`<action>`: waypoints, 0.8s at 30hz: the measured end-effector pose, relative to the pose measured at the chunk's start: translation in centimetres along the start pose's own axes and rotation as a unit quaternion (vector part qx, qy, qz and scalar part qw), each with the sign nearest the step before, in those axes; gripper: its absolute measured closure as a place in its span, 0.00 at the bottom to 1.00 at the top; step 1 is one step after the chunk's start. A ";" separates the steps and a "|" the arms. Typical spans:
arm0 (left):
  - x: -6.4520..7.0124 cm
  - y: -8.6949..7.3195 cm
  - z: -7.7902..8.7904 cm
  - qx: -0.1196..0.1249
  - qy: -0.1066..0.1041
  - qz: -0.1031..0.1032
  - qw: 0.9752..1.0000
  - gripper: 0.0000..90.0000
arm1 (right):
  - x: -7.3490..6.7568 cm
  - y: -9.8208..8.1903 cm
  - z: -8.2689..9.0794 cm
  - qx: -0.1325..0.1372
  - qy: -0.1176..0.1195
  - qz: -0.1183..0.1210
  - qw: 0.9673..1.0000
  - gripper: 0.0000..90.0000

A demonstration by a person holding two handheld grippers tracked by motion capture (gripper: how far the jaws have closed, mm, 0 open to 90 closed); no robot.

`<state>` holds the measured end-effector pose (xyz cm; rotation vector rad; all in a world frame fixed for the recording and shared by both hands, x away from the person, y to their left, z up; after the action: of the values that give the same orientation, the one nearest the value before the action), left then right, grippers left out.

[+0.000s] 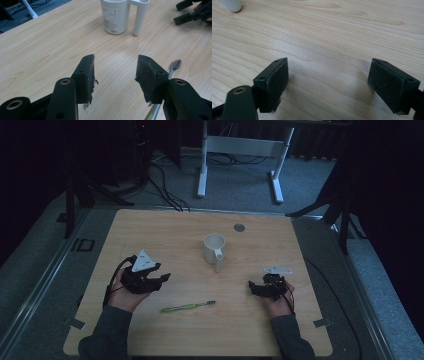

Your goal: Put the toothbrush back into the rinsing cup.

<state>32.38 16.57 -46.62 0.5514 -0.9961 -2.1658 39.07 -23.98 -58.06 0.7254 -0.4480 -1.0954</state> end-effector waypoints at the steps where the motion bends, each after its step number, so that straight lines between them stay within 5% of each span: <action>1: 0.0 0.0 0.0 -0.001 -0.001 0.000 1.000 0.55 | 0.0 0.0 0.0 0.000 0.000 0.000 1.000 0.18; 24: 0.8 1.6 -0.6 -0.014 -0.043 -0.047 0.998 0.56 | 0.0 0.0 0.0 0.000 0.000 0.000 1.000 0.18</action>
<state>32.84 14.95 -45.78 0.5057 -1.0002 -2.3010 39.07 -23.98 -58.07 0.7252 -0.4481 -1.0953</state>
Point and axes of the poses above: each handheld gripper's, and its own axes: z roughly backward along the jaws, y roughly out of its top, x roughly to its right, the point moved 3 cm from there along -z, roughly forward along the jaws, and after that the axes turned 2 degrees about -z, right-handed, at the moved point
